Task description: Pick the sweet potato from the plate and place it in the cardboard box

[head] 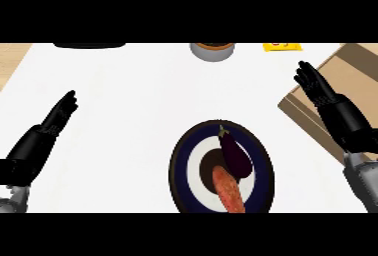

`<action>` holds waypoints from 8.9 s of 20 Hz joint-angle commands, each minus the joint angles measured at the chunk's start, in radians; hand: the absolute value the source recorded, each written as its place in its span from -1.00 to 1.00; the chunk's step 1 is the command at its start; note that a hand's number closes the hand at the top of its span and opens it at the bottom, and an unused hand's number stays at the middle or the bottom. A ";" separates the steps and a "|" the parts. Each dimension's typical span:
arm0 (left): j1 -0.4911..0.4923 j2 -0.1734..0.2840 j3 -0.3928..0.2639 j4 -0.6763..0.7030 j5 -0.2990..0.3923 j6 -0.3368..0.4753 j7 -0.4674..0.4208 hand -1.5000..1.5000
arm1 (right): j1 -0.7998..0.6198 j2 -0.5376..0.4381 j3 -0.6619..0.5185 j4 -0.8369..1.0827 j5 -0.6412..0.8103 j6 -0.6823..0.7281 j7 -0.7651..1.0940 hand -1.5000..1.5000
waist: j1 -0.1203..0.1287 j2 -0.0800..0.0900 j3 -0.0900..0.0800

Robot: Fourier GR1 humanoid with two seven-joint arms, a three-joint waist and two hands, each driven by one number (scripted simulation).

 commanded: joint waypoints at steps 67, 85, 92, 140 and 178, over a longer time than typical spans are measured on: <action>0.007 -0.157 0.249 0.258 -0.315 0.106 0.096 0.00 | -0.110 0.068 0.476 -0.016 0.977 0.627 -0.441 -1.00 | 0.020 0.017 0.022; -0.051 -0.194 0.293 0.265 -0.375 0.074 0.150 0.00 | -0.075 0.267 0.527 0.100 1.223 0.402 -0.296 1.00 | 0.022 0.020 0.023; -0.004 -0.201 0.307 0.217 -0.385 0.061 0.144 0.00 | -0.035 0.302 0.470 0.086 1.286 0.262 -0.329 1.00 | 0.023 0.017 0.023; -0.062 -0.226 0.303 0.241 -0.397 0.022 0.147 0.00 | -0.668 -0.391 -0.523 1.202 0.864 0.236 -0.522 1.00 | 0.078 0.035 0.025; -0.076 -0.242 0.314 0.236 -0.421 0.032 0.145 0.00 | -0.636 -0.524 -0.846 1.395 0.586 0.372 -0.472 -1.00 | 0.077 0.048 0.033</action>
